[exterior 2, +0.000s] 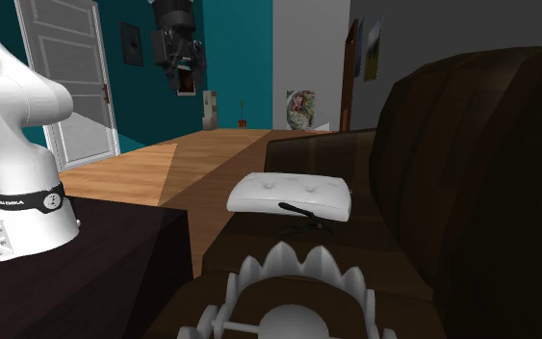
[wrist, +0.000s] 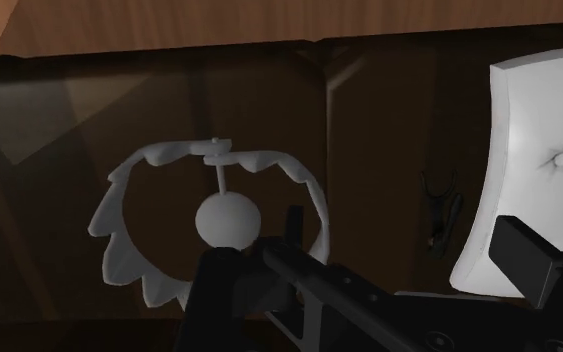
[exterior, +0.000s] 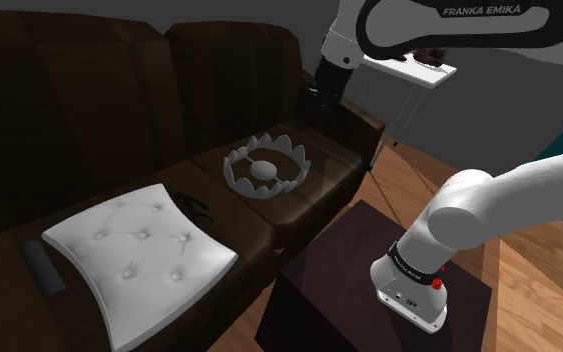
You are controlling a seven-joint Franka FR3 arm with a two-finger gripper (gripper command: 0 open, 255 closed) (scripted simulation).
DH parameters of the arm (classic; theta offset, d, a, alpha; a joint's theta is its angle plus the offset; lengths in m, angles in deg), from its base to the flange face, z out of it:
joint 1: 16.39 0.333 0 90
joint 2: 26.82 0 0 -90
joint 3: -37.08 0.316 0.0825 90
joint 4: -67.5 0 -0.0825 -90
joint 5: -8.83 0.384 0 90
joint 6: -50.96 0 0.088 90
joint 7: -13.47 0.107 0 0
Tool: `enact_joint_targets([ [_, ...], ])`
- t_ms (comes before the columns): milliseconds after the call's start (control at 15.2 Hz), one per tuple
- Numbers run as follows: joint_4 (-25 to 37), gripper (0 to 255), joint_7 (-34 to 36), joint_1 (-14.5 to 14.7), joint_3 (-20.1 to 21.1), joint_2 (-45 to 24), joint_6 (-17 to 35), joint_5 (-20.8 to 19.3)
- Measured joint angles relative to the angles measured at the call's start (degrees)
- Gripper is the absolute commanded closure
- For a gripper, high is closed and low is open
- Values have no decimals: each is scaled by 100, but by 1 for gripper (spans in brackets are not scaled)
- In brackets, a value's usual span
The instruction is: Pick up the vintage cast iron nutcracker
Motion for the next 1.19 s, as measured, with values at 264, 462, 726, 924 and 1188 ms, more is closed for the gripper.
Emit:
enact_joint_targets([
  [264, 27, 0, 239, 17, 341, -697, 701, -42],
  [462, 114, 0, 476, 12, 611, -1260, 1186, -144],
  [726, 342, 0, 881, -45, 966, -2146, 1832, -457],
  [924, 600, 0, 1234, -96, 1167, -2830, 2215, -837],
  [1188, 977, 0, 1845, -64, 1345, -3747, 2634, -1520],
])
